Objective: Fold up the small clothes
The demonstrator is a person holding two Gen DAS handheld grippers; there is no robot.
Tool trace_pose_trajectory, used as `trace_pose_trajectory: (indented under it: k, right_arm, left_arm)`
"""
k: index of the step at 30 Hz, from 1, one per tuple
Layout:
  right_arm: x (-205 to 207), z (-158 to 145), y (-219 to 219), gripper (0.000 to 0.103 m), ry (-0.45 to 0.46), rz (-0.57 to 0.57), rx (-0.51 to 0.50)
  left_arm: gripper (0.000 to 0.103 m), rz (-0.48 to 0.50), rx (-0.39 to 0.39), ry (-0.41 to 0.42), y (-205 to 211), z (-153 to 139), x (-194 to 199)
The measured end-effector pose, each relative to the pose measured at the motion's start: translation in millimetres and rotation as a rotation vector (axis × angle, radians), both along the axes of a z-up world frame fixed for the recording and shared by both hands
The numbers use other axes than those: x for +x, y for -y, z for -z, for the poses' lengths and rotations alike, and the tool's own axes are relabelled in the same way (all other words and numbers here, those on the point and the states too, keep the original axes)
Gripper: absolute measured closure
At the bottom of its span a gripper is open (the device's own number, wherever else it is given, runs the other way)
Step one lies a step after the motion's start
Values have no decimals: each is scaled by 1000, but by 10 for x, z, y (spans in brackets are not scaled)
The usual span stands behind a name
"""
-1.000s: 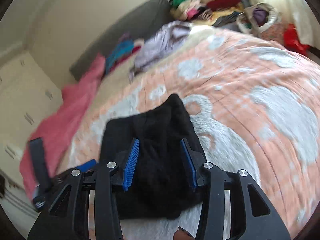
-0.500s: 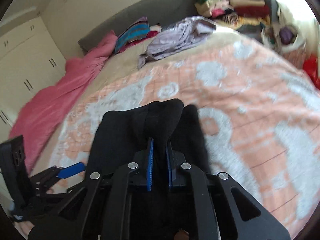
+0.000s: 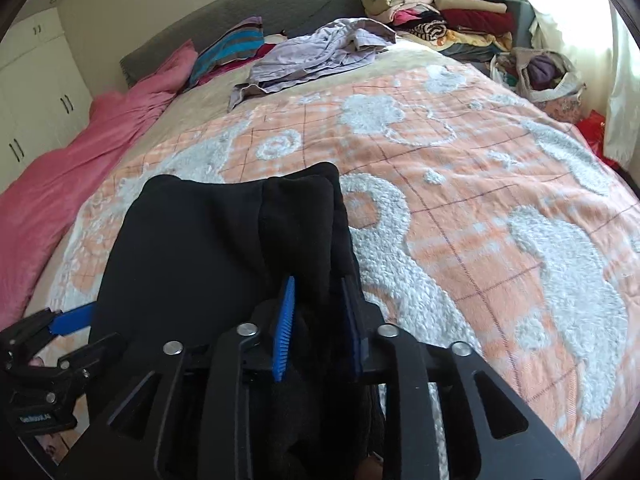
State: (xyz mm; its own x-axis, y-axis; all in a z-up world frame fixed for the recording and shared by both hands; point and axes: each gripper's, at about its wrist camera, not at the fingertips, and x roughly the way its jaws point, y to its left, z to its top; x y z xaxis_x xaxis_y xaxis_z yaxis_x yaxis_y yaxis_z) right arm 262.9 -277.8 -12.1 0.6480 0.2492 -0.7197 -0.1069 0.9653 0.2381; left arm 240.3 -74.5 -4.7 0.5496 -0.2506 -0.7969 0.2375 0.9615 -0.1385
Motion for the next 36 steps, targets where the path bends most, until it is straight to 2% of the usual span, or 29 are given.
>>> trace_pose_trajectory:
  k: [3,11,15,18,23,25,26,34,36]
  right_arm:
    - [-74,-10,1,67,6,16,-43]
    - [-283,-87,124,55,16,46,-32]
    - [-392,-159,148,55,35,53,-39]
    - [-511,-255,160,55,66,32,1]
    - [-592,-270,190,56,39,-22,132]
    - [-583,-226,169,68,15,-35,130]
    - [-576,-184,145,87,2,-50,114]
    - [-629,28,70,84,-6,-23,47]
    - [-659,-1,83,78,0,-18,56]
  left_arm:
    - [39,-2,-3,0,-1,-6,-14]
    - [36,-2,-7,1,-20,-23,-55]
    - [35,-4,-16,-2,-36,-30,-104]
    - [35,1,-18,-1,-38,-42,-157]
    - [35,12,-25,-12,-25,4,-235]
    - [35,12,-28,-17,-22,34,-264]
    - [35,12,-31,-18,-22,42,-276]
    - [33,15,-44,-26,-22,79,-303]
    - [33,15,-42,-21,-21,70,-322]
